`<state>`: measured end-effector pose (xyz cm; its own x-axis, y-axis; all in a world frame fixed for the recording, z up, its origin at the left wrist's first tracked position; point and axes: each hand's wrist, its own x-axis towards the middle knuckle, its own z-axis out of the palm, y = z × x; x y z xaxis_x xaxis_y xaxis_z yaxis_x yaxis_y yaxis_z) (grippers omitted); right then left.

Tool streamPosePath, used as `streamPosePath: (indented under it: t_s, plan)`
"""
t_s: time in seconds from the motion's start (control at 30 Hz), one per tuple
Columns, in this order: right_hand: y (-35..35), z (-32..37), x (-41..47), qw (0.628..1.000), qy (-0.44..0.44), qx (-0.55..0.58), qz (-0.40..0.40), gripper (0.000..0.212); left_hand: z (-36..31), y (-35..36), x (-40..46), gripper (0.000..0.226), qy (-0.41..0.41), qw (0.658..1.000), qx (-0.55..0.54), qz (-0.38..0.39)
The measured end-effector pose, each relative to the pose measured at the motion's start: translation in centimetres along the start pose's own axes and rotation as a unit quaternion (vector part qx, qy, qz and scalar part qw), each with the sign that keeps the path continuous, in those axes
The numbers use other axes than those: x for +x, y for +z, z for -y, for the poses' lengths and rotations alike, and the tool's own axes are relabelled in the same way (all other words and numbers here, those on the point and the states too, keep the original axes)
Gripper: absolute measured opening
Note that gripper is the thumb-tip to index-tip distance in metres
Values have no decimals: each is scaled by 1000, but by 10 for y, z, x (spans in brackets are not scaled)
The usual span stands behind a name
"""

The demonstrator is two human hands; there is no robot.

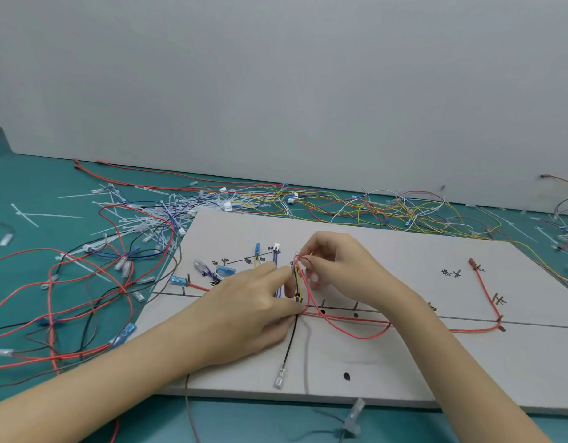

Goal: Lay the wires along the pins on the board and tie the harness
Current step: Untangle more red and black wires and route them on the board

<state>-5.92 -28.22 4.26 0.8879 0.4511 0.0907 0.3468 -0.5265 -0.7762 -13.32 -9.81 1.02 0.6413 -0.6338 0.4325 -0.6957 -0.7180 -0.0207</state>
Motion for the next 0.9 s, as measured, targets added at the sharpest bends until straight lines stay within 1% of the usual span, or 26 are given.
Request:
streamPosePath:
  t_s: [0.1,0.13,0.17,0.2,0.23,0.3,0.33,0.37,0.4,0.47,0.5,0.57,0.6,0.63,0.67,0.73,0.77,0.83,0.87,0.9]
  plan:
    - [-6,3,-9,1000,-11,-8,-9,8,1,1,-1,20,-2,1000,-12,-1]
    - [-12,5,-14,1000,-10,-6,-2,8,1,1,-1,21,-3,1000,-14,-1]
    - [-19,9,-19,1000,1,4,23,9,1,1,-1,23,-4,1000,-16,-1]
    - [-29,12,-24,997,20,19,67,13,1,1,-1,24,-3,1000,-17,-1]
    - [-40,17,-30,990,45,36,129,19,2,1,-1,25,-3,1000,-19,0]
    - [-60,26,-41,959,96,47,261,32,2,1,-1,25,-4,1000,-21,2]
    - [-66,29,-45,944,111,43,309,32,2,1,-1,25,-5,1000,-21,2]
    - [-69,31,-47,933,114,42,338,30,2,1,-1,26,-5,1000,-21,1]
    - [-69,32,-49,930,109,45,348,30,2,1,-1,26,-5,1000,-21,2]
    - [-62,30,-49,944,84,33,318,37,2,1,0,26,-4,1000,-19,3]
    - [-56,29,-48,957,65,-13,283,41,2,1,0,26,-2,1000,-17,3]
    - [-47,25,-48,972,29,-142,187,45,1,1,0,27,-1,1000,-13,3]
    - [-44,24,-49,973,12,-187,135,42,1,0,-1,26,0,1000,-14,4]
    - [-41,23,-51,976,-3,-201,89,36,1,0,0,26,2,1000,-16,5]
    - [-39,23,-54,979,-13,-194,53,31,0,0,0,24,3,1000,-17,5]
    - [-34,22,-58,985,-37,-166,5,35,0,-1,1,21,4,1000,-14,4]
    - [-30,22,-59,989,-48,-137,-6,35,0,-1,1,19,5,1000,-15,4]
    - [-21,21,-60,997,-55,-59,-7,27,-1,-2,1,18,7,1000,-21,2]
    - [-17,21,-61,998,-56,-36,-12,21,-1,-2,1,21,4,1000,-20,3]
    - [-14,21,-62,997,-65,-38,-29,16,-1,-2,1,24,0,1000,-16,4]
